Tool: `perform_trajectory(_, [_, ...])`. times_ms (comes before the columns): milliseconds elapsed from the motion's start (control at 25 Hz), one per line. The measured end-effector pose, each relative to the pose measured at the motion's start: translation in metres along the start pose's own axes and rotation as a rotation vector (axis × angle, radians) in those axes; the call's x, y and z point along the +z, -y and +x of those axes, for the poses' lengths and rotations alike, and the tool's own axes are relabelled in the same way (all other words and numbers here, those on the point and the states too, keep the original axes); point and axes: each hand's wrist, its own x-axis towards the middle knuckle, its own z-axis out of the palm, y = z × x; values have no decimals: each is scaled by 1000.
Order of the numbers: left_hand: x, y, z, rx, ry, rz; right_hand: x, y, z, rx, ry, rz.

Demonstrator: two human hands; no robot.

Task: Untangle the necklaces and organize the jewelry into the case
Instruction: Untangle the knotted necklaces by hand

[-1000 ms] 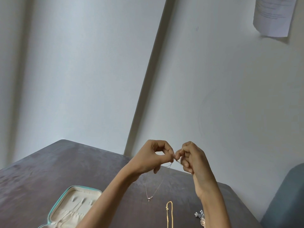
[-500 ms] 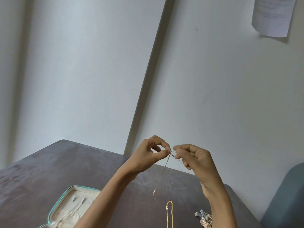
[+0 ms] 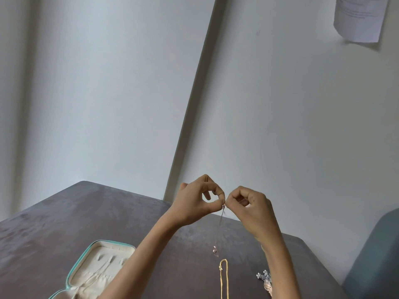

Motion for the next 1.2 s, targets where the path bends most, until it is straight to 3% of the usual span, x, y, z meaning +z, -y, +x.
perform_trajectory(280, [-2, 5, 0, 4, -9, -67, -7, -5, -1, -40, 86, 127])
perform_trajectory(640, [-2, 0, 0, 55, -20, 145, -7, -14, 2, -16, 65, 83])
perform_trajectory(1200, [2, 9, -1, 112, -8, 313, 10, -12, 0, -41, 99, -272])
